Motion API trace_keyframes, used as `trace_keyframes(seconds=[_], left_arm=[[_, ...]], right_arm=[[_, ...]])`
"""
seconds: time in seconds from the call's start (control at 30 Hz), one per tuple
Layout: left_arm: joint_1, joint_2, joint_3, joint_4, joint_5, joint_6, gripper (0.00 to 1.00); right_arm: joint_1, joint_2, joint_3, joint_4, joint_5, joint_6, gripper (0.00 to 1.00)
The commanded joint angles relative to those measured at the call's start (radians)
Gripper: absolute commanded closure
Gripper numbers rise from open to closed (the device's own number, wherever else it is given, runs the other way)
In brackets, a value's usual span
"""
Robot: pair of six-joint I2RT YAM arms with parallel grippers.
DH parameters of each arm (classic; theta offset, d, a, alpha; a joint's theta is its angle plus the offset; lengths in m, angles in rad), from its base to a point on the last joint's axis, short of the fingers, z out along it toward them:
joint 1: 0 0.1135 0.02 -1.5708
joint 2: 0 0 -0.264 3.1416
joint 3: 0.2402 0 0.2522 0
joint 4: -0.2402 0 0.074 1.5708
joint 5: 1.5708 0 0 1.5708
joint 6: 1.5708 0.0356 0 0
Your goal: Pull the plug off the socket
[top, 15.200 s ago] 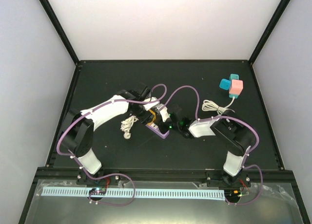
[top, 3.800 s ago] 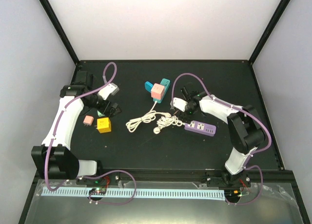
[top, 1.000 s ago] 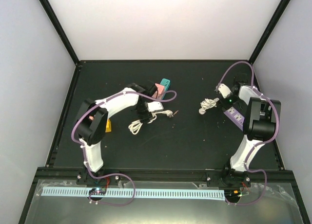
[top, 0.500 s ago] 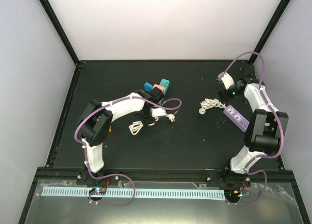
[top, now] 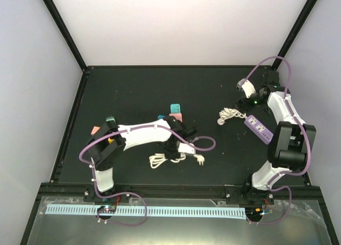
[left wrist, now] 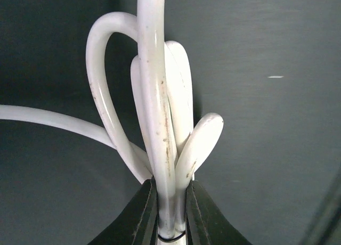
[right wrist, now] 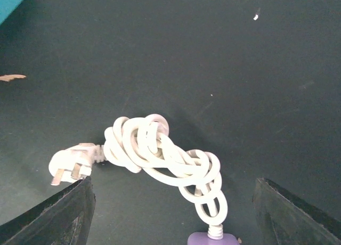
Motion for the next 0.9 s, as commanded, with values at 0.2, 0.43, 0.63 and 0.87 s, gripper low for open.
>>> trace_keyframes(seconds=[0.2, 0.43, 0.63, 0.87], left_arm=[[-0.164, 0.006, 0.109, -0.12, 0.212, -0.036, 0.98], [-0.114, -0.023, 0.112, -0.018, 0.152, -0.029, 0.61], [0.011, -0.242, 0.064, 0.031, 0.245, 0.026, 0.02], [0.179, -0.542, -0.137, 0.145, 0.298, 0.061, 0.01]], right_arm=[[0.001, -0.075, -0.011, -0.058, -0.132, -0.011, 0.17], [0.004, -0.111, -0.054, -0.071, -0.227, -0.027, 0.17], [0.065, -0.166, -0.117, -0.064, -0.279, -0.037, 0.18], [0.189, -0.216, -0.182, -0.025, -0.361, -0.072, 0.18]])
